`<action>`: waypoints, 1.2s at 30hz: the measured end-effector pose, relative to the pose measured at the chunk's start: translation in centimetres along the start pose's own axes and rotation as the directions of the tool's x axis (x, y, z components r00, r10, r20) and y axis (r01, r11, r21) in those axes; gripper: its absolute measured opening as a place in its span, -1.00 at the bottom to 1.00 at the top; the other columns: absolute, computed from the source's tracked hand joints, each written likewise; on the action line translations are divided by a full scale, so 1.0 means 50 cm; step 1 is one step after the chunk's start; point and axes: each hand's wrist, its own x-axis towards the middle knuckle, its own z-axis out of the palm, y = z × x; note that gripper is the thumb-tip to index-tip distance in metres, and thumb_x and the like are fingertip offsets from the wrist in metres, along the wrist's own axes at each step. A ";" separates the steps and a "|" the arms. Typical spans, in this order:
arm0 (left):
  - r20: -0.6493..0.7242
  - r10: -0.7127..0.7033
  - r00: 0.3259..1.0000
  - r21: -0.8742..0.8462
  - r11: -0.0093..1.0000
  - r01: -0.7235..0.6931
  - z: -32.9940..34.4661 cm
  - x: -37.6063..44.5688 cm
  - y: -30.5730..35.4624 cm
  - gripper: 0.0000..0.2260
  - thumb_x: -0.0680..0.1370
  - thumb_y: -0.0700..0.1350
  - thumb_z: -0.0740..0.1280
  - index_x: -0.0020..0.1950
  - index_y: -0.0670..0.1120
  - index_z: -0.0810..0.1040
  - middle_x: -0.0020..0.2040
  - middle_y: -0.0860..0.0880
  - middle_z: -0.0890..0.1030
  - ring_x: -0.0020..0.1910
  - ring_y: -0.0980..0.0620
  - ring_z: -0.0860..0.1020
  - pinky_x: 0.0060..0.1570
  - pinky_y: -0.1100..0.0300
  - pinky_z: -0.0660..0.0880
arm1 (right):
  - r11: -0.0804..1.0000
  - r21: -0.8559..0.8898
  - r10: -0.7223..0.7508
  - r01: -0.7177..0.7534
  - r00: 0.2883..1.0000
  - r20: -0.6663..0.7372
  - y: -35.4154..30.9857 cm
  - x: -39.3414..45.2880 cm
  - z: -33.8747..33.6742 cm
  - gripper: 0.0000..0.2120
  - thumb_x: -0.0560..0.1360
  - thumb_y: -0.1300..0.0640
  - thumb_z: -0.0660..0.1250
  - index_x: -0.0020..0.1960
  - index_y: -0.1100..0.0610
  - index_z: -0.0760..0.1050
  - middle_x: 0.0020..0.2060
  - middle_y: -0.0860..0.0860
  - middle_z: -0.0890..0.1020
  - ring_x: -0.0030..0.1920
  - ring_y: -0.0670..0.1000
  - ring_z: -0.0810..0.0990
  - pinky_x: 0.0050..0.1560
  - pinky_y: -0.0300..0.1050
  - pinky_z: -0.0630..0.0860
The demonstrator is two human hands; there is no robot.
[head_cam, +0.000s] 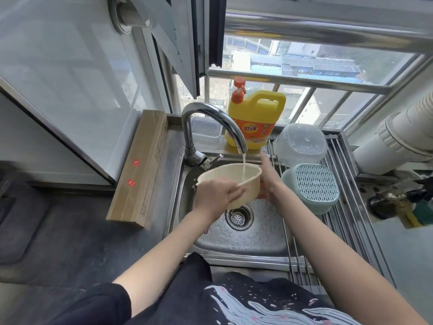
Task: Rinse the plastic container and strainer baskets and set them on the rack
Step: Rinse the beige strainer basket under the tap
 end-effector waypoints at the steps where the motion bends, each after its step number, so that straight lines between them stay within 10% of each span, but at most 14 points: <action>1: 0.009 0.146 0.989 0.081 0.986 -0.146 0.013 -0.006 -0.001 -0.59 0.51 0.21 0.23 -0.44 -0.01 0.48 -0.51 0.09 0.46 -0.56 0.08 0.43 -0.53 0.34 0.19 | 0.999 -0.031 0.014 -0.014 1.000 -0.007 0.001 -0.002 -0.007 -0.11 0.20 -0.60 0.14 0.22 0.05 0.49 0.05 0.14 0.63 0.01 0.23 0.62 -0.01 0.26 0.58; 5: 0.095 0.263 0.960 0.048 0.962 -0.268 0.031 -0.022 -0.010 -0.61 0.47 0.19 0.24 -0.41 -0.05 0.53 -0.41 0.04 0.52 -0.44 0.01 0.51 -0.38 0.27 0.30 | 0.996 0.011 -0.085 0.088 0.978 -0.190 0.016 0.012 -0.032 -0.67 0.53 0.06 0.30 0.24 0.18 0.47 -0.06 0.15 0.62 -0.09 0.20 0.63 -0.08 0.17 0.60; 9: 0.139 -0.011 0.990 -0.147 0.989 0.031 0.023 -0.036 -0.033 -0.55 0.54 0.23 0.11 -0.06 -0.07 0.63 -0.05 0.03 0.63 0.00 0.05 0.53 0.12 0.08 0.37 | 0.970 -0.025 -0.241 0.244 0.931 -0.275 0.045 0.021 -0.056 -0.71 0.58 0.15 0.24 0.26 0.22 0.41 0.04 0.15 0.59 -0.01 0.17 0.61 -0.03 0.15 0.61; 13: 0.013 -0.361 0.932 -0.347 0.873 0.343 0.024 -0.028 -0.037 -0.68 0.51 -0.10 0.38 0.22 -0.15 0.48 0.16 -0.04 0.47 0.16 0.05 0.42 0.20 0.17 0.38 | 0.924 0.026 -0.358 0.381 0.889 -0.285 0.056 0.004 -0.066 -0.81 0.58 0.18 0.26 0.17 0.20 0.48 -0.02 0.11 0.62 -0.02 0.09 0.60 0.06 0.07 0.57; 16: 0.369 -0.626 0.687 -0.538 0.459 0.707 0.030 -0.010 -0.040 -0.52 0.52 -0.08 0.39 0.38 -0.14 0.34 0.22 -0.02 0.42 0.18 0.00 0.47 0.19 0.09 0.48 | 0.873 0.126 -0.432 0.471 0.867 -0.250 0.058 -0.016 -0.073 -0.95 0.55 0.20 0.32 -0.03 0.08 0.54 -0.11 0.04 0.66 -0.07 0.04 0.62 0.01 0.01 0.58; 19: 0.722 -0.472 0.506 -0.592 -0.042 0.805 0.043 0.002 -0.034 -0.89 0.60 -0.18 0.26 0.09 -0.19 0.47 0.09 -0.16 0.57 -0.01 -0.07 0.60 0.00 0.01 0.59 | 0.834 0.232 -0.464 0.501 0.863 -0.198 0.056 -0.035 -0.083 -0.91 0.51 0.22 0.37 -0.03 0.07 0.61 -0.13 0.03 0.69 -0.08 0.02 0.64 -0.01 -0.02 0.58; 22: 0.755 -0.421 0.503 -0.595 -0.119 0.795 0.063 0.015 -0.029 -0.88 0.61 -0.28 0.21 -0.12 -0.16 0.44 -0.02 -0.16 0.59 -0.08 -0.06 0.60 -0.05 0.02 0.57 | 0.796 0.372 -0.467 0.478 0.875 -0.125 0.049 -0.047 -0.094 -0.77 0.46 0.28 0.39 0.11 0.17 0.61 -0.03 0.07 0.70 0.02 0.01 0.65 -0.05 -0.14 0.59; 29: 0.807 -0.348 0.478 -0.555 -0.166 0.815 0.101 0.049 -0.029 -0.71 0.53 -0.46 0.21 0.16 -0.17 0.41 0.04 -0.16 0.56 -0.06 -0.11 0.61 -0.06 -0.03 0.58 | 0.800 0.336 -0.515 0.497 0.856 -0.041 0.048 -0.057 -0.124 -0.78 0.41 0.33 0.40 0.00 0.11 0.68 0.26 0.04 0.58 0.28 -0.11 0.51 0.04 -0.28 0.53; 36: 0.879 -0.316 0.357 -0.397 -0.070 0.915 0.115 0.058 -0.039 -0.80 0.55 -0.34 0.25 0.15 -0.16 0.45 0.00 -0.17 0.59 -0.08 -0.11 0.65 -0.05 -0.02 0.61 | 0.835 0.156 -0.543 0.527 0.836 0.080 0.027 -0.041 -0.137 -0.62 0.23 0.00 0.58 0.02 0.06 0.68 0.23 0.00 0.60 0.30 -0.07 0.50 0.29 0.05 0.46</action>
